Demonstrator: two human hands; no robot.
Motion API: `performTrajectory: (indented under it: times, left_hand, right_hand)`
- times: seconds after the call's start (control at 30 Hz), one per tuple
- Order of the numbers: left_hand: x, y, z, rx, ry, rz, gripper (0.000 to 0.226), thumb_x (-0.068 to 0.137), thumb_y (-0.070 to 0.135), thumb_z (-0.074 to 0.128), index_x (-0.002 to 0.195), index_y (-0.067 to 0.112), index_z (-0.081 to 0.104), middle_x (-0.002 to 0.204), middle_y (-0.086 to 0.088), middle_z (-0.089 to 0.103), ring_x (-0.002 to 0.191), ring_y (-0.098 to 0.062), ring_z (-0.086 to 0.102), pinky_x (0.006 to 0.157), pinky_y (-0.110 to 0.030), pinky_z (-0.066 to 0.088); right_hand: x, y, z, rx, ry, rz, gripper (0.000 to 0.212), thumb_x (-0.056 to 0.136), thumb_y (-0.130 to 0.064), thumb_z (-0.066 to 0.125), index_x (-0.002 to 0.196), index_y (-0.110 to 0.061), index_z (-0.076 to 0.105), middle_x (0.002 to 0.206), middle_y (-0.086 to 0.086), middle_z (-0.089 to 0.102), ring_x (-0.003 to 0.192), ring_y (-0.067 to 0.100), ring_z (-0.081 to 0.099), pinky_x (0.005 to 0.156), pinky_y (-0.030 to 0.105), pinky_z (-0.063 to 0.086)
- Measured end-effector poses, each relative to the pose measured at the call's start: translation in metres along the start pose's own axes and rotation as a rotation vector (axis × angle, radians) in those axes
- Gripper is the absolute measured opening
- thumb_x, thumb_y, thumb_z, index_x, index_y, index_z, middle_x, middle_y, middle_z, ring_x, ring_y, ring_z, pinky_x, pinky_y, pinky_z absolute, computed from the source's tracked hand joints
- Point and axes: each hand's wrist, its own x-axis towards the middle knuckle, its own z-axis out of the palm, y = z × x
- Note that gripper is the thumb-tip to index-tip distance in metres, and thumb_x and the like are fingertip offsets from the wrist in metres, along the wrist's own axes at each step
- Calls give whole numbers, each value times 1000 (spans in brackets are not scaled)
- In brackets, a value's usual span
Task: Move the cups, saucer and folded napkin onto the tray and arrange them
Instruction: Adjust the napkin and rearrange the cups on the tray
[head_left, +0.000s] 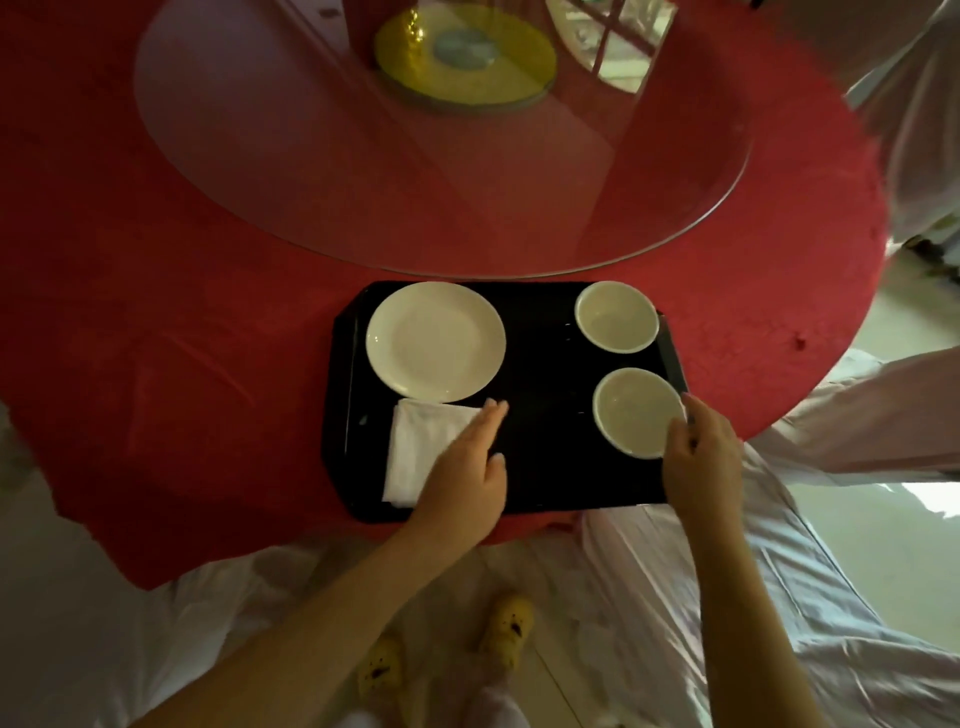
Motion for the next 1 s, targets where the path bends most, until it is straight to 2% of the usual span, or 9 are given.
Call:
performTrajectory:
  times: [0.1,0.17,0.23,0.33,0.4,0.57,0.67,0.83,1.0]
  left_hand:
    - [30,9,36,-74,-137,-142,58,93,5,38,143,25,20,155,1,20,140,-19,24,115,-34,27]
    - [49,12,50,-57,-156,-194,60,92,5,40,144,26,19,155,0,19,140,-21,24,115,-40,28]
    - [62,13,62,-18,-158,-202,62,90,4,44,143,27,22,154,-1,24,139,-21,27,113,-37,29]
    - [72,15,77,41,-138,-207,61,86,2,49,141,22,31,149,-5,35,136,-20,32,108,-28,30]
    - [75,20,85,66,-99,-201,60,83,0,51,139,18,36,145,-7,41,134,-21,37,106,-27,32]
    - [72,23,92,112,17,-165,54,78,-2,55,129,14,50,134,-9,54,125,-23,47,96,-23,35]
    - [69,19,87,123,34,-167,49,78,-1,57,124,14,55,128,-8,59,120,-22,52,93,-22,38]
    - [65,16,82,157,48,-220,50,79,-1,58,126,14,53,131,-7,57,123,-19,50,95,-21,36]
    - [60,16,80,172,66,-220,50,79,-1,57,126,15,53,131,-5,57,122,-18,50,91,-18,34]
  right_hand:
    - [30,19,-1,-63,-110,-16,29,92,-1,42,117,6,57,122,27,58,115,39,52,99,46,34]
    - [42,25,2,-50,-175,-48,33,94,-4,41,124,3,53,128,23,56,120,37,50,103,45,34]
    - [50,30,3,-18,-233,-62,33,95,-7,41,124,2,53,125,23,59,116,37,53,98,44,39]
    - [55,37,0,53,-244,-98,24,94,-9,44,106,3,62,101,25,68,93,40,61,78,45,47]
    - [56,43,-2,110,-251,-110,23,93,-11,46,101,-2,65,92,20,70,83,35,63,73,45,49]
    - [50,55,-8,238,-322,-64,26,93,-14,49,111,-15,67,94,-5,65,86,11,58,73,28,45]
    - [45,57,-8,305,-376,-21,25,93,-15,50,113,-16,66,93,-5,65,83,14,61,70,27,50]
    - [41,61,-2,395,-441,50,26,93,-15,49,115,-14,64,100,3,67,82,24,67,49,7,47]
    - [39,62,2,451,-445,61,26,93,-15,49,114,-14,64,99,2,67,80,19,66,48,7,48]
